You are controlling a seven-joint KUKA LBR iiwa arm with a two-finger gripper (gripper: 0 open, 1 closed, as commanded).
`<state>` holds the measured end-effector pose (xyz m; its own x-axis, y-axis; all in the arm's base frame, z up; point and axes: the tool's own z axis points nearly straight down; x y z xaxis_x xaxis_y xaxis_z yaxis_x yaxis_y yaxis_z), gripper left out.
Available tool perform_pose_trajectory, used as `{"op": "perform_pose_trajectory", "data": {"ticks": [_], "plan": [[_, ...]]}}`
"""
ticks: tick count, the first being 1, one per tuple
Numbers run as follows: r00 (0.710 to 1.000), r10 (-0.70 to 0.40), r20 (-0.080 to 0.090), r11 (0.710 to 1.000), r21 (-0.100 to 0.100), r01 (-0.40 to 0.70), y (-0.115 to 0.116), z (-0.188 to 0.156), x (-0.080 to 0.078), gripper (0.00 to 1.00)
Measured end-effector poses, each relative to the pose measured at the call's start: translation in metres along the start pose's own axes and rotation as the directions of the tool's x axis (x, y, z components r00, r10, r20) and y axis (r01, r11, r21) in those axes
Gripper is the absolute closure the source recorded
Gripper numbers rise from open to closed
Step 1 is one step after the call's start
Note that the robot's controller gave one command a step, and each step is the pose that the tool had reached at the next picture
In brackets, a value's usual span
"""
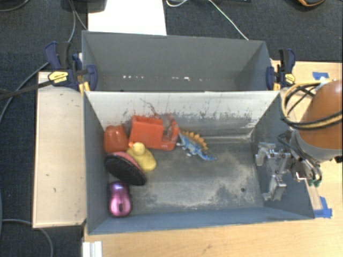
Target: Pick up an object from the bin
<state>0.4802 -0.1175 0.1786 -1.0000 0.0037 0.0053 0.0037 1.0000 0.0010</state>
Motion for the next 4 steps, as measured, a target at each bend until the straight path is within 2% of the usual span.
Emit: {"op": "perform_pose_trajectory", "data": {"ticks": [1,2,3,4], "plan": [[1.0,-0.006,0.008,1.0,0.002,0.006,0.0,-0.004,-0.002,0.0],[0.995,-0.1,0.0,0.995,-0.003,0.1,0.092,0.11,-0.06,0.0],[0.999,-0.039,0.011,0.999,0.002,0.039,0.099,0.046,-0.01,0.0],[1.0,-0.026,0.004,1.0,-0.007,0.026,0.171,0.078,-0.102,0.0]]}}
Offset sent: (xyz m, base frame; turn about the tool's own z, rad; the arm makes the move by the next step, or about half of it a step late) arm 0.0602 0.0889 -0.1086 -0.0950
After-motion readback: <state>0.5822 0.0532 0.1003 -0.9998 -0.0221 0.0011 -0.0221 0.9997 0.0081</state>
